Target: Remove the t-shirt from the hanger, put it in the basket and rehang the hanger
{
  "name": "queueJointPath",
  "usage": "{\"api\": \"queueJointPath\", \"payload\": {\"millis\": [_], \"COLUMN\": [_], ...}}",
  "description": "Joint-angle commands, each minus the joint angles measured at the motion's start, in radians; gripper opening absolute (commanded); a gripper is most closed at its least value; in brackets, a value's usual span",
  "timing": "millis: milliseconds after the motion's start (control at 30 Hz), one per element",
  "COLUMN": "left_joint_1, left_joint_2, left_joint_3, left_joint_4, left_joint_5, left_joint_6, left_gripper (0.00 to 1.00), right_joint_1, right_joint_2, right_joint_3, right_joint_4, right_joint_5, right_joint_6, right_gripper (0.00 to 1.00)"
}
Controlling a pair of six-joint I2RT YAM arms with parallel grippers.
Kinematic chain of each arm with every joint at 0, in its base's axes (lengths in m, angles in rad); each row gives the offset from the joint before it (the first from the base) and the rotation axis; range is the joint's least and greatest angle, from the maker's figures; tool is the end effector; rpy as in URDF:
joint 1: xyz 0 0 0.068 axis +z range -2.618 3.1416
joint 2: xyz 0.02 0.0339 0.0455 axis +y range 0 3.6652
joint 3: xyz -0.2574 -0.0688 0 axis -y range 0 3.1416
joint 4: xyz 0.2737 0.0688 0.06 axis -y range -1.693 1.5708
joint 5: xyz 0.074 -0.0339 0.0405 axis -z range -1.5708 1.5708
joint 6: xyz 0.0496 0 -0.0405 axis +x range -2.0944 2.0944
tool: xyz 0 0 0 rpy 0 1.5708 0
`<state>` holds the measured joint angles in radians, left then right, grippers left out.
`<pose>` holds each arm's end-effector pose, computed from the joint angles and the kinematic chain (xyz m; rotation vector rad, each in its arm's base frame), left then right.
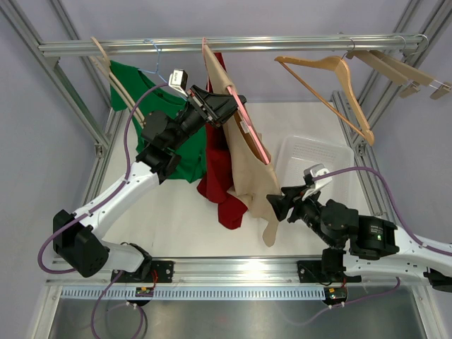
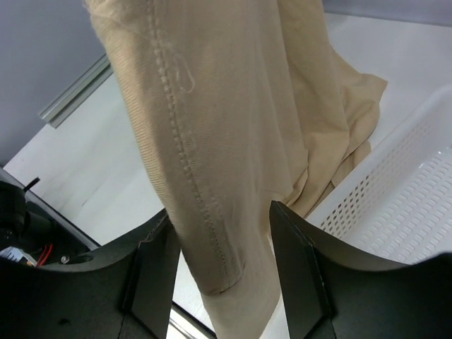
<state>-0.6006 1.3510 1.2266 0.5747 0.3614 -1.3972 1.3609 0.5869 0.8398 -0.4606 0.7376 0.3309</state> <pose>0.2799 -0.2130 0.4427 -0.1601 1.3872 -1.9298 0.0668 0.1534 0.3598 -0.3690 1.7214 0.5896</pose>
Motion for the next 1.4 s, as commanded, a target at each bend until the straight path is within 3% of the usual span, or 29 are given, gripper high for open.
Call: {"api": "queueJointPath", "payload": {"millis": [0,67,200,300,367,600,733,900,1100,1200,1367], "left_joint_1": [0.009,0.009,0.007,0.007,0.007,0.004,0.019,0.018,-0.007,-0.066,-0.137], "left_joint_2": [-0.044,-0.043,-0.049,-0.059,-0.061,-0.033,0.046,0.108,0.12,0.07,-0.094], "left_joint_3": [0.037,0.039,0.03,0.017,0.02,0.177,0.261,0.369,0.479,0.433,0.106], "left_joint_4": [0.083,0.082,0.077,0.076,0.08,0.065,0.129,0.116,0.068,0.04,0.082], "left_joint_5": [-0.033,-0.032,-0.029,-0.029,-0.029,0.022,0.042,0.05,0.079,0.154,0.246], "left_joint_6": [0.003,0.003,-0.002,-0.002,-0.017,-0.059,-0.147,-0.155,-0.137,-0.099,-0.08], "left_gripper": [0.0,0.0,0.0,0.0,0.0,0.0,0.0,0.0,0.0,0.0,0.0], "right_joint_1": [0.006,0.007,0.006,0.006,0.007,0.006,0.007,0.006,0.006,0.006,0.003], "right_joint_2": [0.013,0.014,0.024,0.019,0.022,0.053,-0.065,-0.156,0.038,0.073,0.024], "right_joint_3": [0.027,0.019,0.031,0.028,0.031,0.004,-0.066,-0.117,-0.071,-0.005,0.051], "right_joint_4": [0.011,0.031,0.04,0.071,0.057,-0.116,-0.219,-0.311,-0.291,-0.25,0.112], "right_joint_5": [-0.052,-0.06,-0.029,-0.007,0.008,-0.058,-0.124,-0.132,-0.051,0.094,0.206], "right_joint_6": [0.016,0.01,-0.007,-0.029,-0.021,0.123,0.232,0.316,0.304,0.21,-0.126], "right_gripper": [0.61,0.6,0.35,0.08,0.0,0.0,0.0,0.0,0.0,0.0,0.0]}}
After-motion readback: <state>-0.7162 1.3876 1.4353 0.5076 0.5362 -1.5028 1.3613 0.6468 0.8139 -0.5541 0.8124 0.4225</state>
